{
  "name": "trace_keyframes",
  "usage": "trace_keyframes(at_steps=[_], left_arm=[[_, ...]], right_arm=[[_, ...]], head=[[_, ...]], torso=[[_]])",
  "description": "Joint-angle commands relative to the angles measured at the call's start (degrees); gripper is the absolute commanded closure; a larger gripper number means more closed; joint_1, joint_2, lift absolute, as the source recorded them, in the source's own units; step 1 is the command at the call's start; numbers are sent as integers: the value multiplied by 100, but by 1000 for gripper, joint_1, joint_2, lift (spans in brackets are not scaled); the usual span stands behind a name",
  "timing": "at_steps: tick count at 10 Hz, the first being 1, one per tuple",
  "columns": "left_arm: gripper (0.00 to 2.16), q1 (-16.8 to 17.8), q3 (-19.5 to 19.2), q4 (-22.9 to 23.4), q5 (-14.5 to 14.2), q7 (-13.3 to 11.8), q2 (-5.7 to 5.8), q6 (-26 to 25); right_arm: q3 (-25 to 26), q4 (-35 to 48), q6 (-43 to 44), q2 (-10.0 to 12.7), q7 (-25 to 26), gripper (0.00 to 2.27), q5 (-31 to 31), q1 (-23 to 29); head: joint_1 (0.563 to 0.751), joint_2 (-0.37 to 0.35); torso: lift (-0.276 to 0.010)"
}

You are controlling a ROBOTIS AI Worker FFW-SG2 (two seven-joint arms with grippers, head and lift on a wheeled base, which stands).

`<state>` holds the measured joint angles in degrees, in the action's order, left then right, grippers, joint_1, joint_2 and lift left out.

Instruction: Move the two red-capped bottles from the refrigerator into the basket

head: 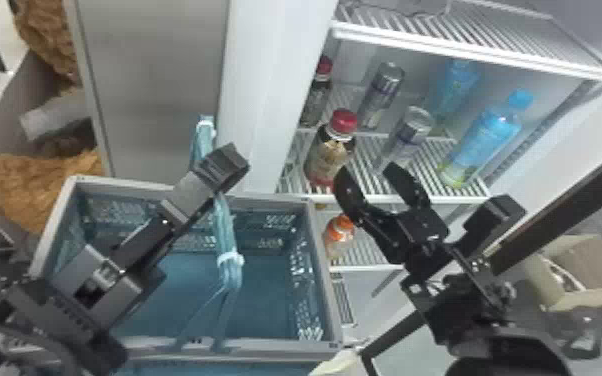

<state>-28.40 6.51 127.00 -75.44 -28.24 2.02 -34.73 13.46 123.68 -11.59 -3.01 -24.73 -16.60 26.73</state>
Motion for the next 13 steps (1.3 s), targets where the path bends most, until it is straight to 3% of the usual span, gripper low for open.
trace_keyframes(at_steps=[1,6,13], left_arm=[[1204,-1,1,6,-8,3,0,0],[1204,-29,12,-22,-88,12,0,-14],[1204,-15,46,-65,-111,29,9,-42]], right_arm=[[-123,-127,-50,-33,29,116,15,-198],[-615,-296,-275,-138,381,116,163,-479],[-683,-647,-331,-209,574,116,255,-817]], head=[[695,-350],[695,-301],[695,-289]], torso=[[0],[0],[0]])
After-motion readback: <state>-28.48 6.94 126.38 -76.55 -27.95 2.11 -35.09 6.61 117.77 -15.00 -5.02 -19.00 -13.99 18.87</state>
